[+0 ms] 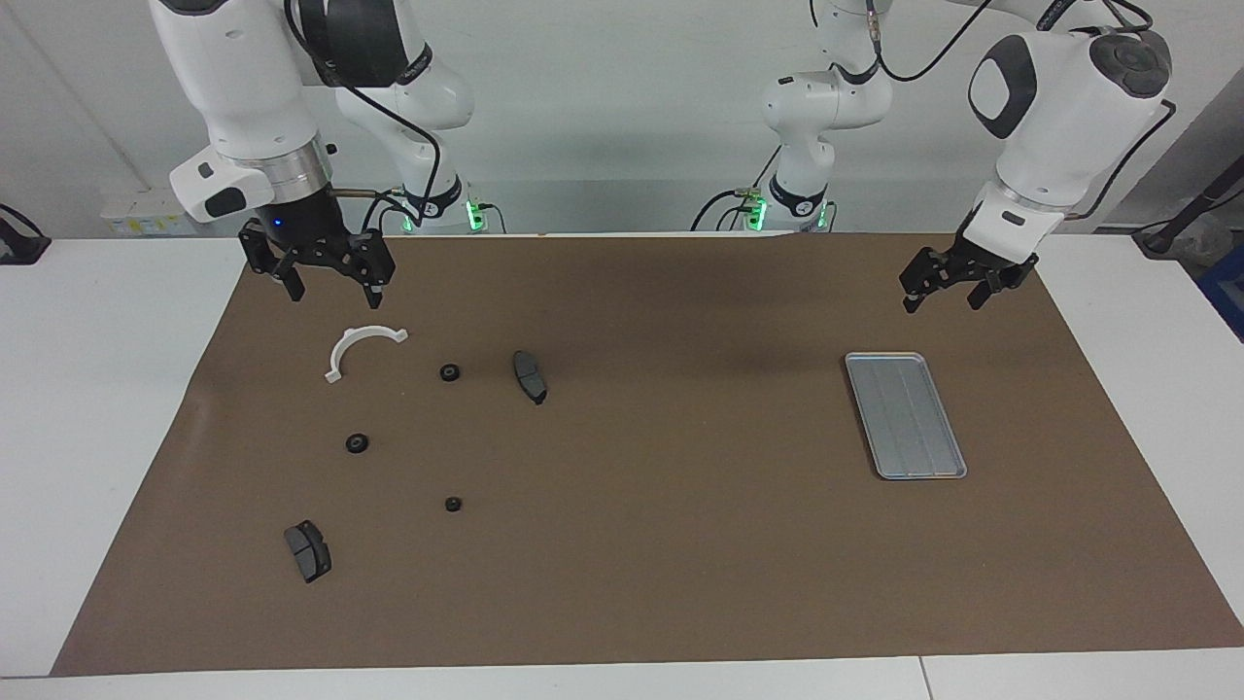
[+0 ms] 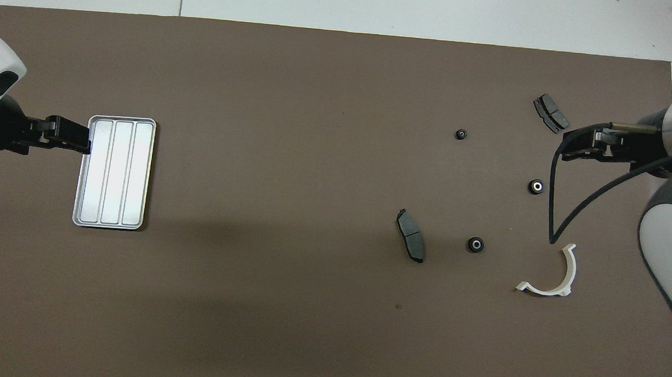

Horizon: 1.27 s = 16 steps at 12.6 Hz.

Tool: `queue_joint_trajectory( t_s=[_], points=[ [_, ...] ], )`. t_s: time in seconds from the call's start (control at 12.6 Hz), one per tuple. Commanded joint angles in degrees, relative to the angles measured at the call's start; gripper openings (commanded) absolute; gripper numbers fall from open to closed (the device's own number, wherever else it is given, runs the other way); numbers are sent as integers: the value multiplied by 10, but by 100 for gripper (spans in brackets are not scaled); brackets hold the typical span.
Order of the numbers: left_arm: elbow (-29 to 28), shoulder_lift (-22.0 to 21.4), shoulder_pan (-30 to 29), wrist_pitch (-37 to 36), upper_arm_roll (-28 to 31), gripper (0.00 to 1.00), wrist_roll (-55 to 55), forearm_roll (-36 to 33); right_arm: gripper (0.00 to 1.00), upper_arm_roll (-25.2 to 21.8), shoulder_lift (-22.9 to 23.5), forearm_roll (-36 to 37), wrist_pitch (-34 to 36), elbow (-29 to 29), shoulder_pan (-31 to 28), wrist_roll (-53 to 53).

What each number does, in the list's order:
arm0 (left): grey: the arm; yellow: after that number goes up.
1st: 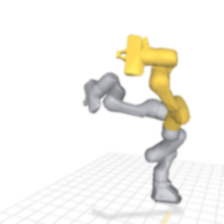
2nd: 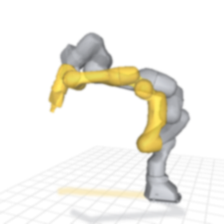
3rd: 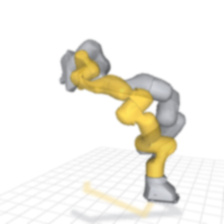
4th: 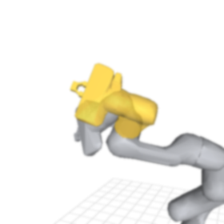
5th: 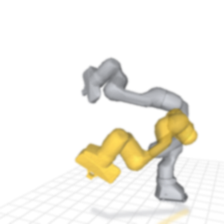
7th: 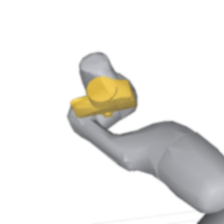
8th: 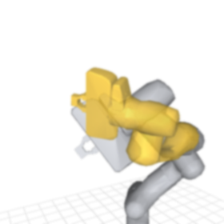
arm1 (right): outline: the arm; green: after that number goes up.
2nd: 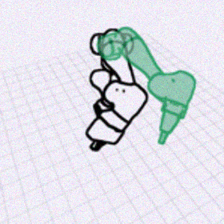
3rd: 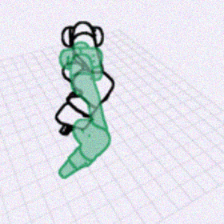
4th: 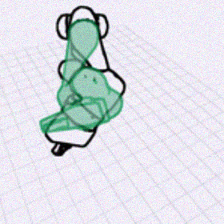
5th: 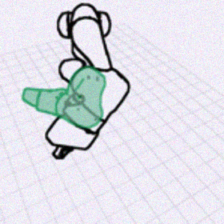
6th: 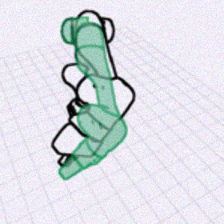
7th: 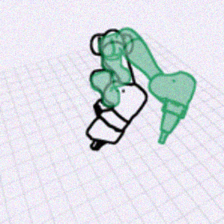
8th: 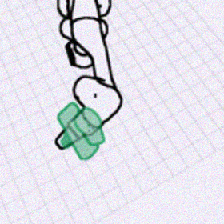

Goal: Place bearing gear from tray to pile

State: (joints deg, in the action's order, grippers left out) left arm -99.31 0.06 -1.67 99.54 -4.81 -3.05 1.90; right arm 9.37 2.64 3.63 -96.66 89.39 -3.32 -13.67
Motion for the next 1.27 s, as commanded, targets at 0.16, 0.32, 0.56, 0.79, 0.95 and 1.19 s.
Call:
queue_joint_trajectory(
  t_s=[0.16,0.32,0.56,0.79,0.95,1.19],
  points=[
    [-12,-11,7,8,5,100,-8,1,100,-32,-18,-12,41,-4,23,21],
    [-12,-11,7,7,5,100,-8,1,100,-48,-25,-12,60,1,30,62],
    [-12,-11,7,7,5,100,-8,1,100,-73,-46,-12,95,17,52,64],
    [-12,-11,7,7,5,100,-10,1,100,-73,-48,-12,97,23,51,58],
    [-12,-11,7,8,5,100,-10,1,100,-73,-44,-12,95,23,51,58],
    [-12,-10,6,8,5,100,-8,1,100,-72,-43,-13,93,24,52,58]
  ],
)
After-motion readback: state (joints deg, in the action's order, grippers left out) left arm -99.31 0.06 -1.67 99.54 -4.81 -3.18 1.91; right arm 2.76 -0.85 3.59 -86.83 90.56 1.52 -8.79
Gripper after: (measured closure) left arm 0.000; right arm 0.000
